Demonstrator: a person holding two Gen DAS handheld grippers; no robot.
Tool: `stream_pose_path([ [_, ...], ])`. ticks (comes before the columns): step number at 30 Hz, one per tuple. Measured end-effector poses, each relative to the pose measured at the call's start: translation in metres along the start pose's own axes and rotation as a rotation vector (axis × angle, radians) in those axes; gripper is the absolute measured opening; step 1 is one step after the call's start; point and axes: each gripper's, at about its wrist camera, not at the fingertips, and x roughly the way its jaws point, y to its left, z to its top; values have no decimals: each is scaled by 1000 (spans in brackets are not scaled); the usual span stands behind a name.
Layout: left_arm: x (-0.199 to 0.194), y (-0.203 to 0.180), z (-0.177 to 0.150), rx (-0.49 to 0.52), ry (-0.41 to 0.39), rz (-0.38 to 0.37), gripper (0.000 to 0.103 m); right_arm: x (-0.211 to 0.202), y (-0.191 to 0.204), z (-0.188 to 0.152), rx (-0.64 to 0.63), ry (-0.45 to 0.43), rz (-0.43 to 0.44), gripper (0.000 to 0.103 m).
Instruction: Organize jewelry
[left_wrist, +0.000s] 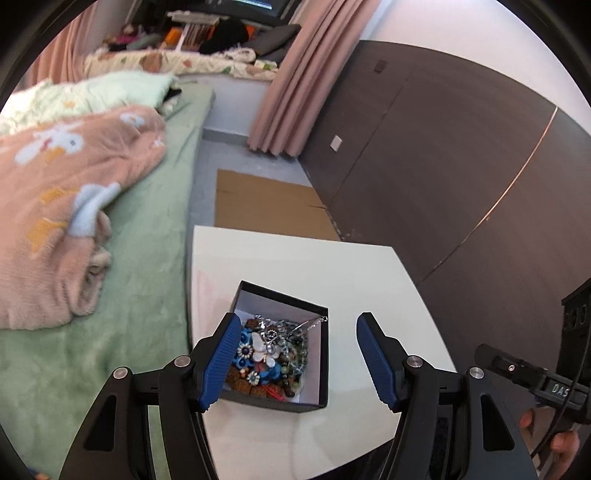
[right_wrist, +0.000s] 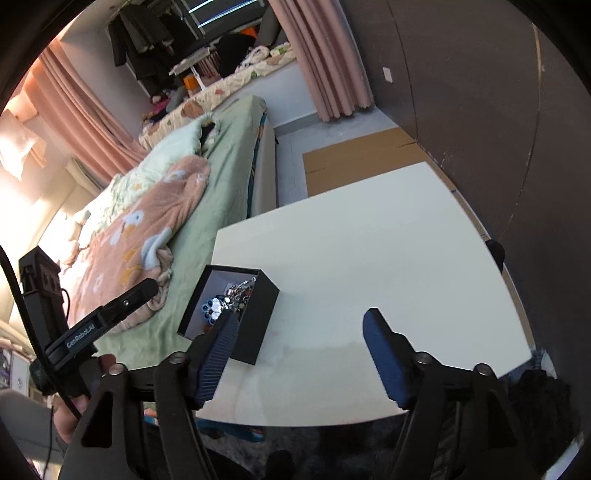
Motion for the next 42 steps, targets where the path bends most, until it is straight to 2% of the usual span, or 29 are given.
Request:
stream_pose_path([
  [2,-8,-8,-5,15,0,33,79,-6,-2,-3,4,-3,9,71],
  [8,-42,-36,-29,85,-9,17,92,-30,-9,-21,12,-15,5,73],
  [10,-54,-46,-37,120,-21,8,96,-43,-12,-31,-1,-31,-4,84],
  [11,-58,-49,-40,131,-27,9,97,-50,-14,-36,-3,-41,-11,86],
  [17,-87,-66,-52,136,-72,19,101,-77,-32,-56,28,-49,-31,87],
  [18,-94,-70,-55,144,-82,21,102,-82,-33,-58,29,-60,-31,92],
  [19,-99,-74,-57,153,-91,23,103,-88,-34,-61,27,-79,-38,102],
  [20,-105,-77,-60,162,-102,26,103,-93,-34,-65,25,-92,-44,103],
  [27,-146,-96,-78,198,-180,59,103,-120,-31,-85,0,-124,-55,103],
  [36,-167,-109,-99,220,-190,42,103,-154,-29,-113,-49,-166,-72,103],
  [42,-181,-112,-110,226,-211,39,103,-161,-26,-123,-56,-166,-65,103],
])
